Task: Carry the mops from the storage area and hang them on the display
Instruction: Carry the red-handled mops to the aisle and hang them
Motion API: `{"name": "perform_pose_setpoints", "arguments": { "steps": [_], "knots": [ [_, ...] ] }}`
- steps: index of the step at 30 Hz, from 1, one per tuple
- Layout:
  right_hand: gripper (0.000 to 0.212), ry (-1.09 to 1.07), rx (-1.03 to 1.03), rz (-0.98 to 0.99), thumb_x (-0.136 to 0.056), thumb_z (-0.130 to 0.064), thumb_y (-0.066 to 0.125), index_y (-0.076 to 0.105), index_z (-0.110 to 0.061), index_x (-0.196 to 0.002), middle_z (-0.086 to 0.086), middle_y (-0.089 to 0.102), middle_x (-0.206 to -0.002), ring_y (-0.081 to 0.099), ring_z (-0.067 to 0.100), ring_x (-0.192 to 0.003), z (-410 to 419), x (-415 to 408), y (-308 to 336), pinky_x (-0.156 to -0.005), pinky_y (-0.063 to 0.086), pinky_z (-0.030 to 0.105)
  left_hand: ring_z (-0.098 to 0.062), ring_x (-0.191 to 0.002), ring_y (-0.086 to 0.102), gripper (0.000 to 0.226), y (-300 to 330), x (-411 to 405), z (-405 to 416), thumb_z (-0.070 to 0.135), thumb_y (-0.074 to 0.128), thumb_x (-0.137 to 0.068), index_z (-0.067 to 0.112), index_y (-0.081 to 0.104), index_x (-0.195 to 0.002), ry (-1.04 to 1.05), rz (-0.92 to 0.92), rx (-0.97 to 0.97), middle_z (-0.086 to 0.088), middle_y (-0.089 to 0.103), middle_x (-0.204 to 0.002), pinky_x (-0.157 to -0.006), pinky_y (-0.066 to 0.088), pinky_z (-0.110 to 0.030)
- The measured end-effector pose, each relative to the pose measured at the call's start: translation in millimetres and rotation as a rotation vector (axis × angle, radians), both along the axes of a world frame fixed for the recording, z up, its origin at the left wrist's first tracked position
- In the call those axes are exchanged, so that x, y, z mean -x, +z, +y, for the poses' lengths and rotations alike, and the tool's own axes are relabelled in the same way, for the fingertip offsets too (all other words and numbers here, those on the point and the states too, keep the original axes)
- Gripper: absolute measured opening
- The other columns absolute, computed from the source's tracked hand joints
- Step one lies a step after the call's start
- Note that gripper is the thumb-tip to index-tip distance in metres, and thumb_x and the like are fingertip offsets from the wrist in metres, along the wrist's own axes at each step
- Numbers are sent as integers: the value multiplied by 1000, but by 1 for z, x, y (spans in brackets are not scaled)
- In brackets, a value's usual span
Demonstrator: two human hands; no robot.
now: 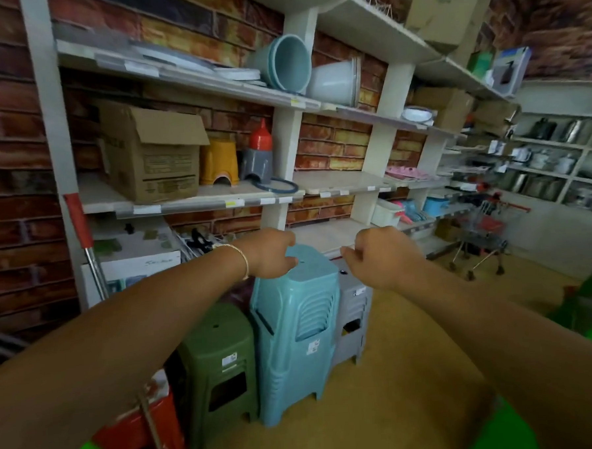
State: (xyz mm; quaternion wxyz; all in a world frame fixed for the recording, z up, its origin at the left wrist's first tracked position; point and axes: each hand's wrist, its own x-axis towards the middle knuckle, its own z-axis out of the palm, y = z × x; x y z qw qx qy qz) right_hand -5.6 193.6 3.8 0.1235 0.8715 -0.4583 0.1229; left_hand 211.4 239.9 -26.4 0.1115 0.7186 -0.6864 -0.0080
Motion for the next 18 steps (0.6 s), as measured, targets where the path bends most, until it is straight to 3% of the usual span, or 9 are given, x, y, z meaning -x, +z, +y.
{"name": "perform_pose_setpoints", "arguments": {
  "steps": [6, 10, 15, 18],
  "knots": [
    [45, 59, -2, -19, -97, -53, 42, 51, -19, -70, 3, 54, -73, 61, 28, -81, -64, -65, 3, -70, 54, 34, -28, -111, 56, 41, 9, -63, -45, 46, 50, -92, 21, 54, -124, 44, -7, 19, -7, 57, -130, -93, 48, -38],
    [48, 116, -26, -36, -98, -51, 43, 50, -18, -64, 0, 50, -63, 54, 26, -69, -95, -114, -3, -63, 45, 30, -27, -116, 54, 42, 3, -104, -57, 40, 50, -95, 15, 53, -129, 92, -10, 5, -9, 55, -132, -93, 45, -33],
    [47, 251, -89, -45, -97, -49, 45, 45, -18, -62, 2, 49, -63, 56, 29, -69, -134, -185, -27, -59, 42, 30, -28, -109, 54, 41, -22, -167, -68, 42, 49, -95, 16, 52, -127, 210, 5, -89, -10, 57, -125, -80, 41, -30],
    [46, 349, -123, -26, -97, -49, 46, 46, -19, -63, 5, 52, -69, 60, 32, -78, -157, -236, -46, -61, 43, 30, -27, -108, 54, 41, -50, -209, -72, 46, 48, -96, 17, 51, -125, 326, 50, -147, -10, 57, -127, -86, 45, -34]
  ]
}}
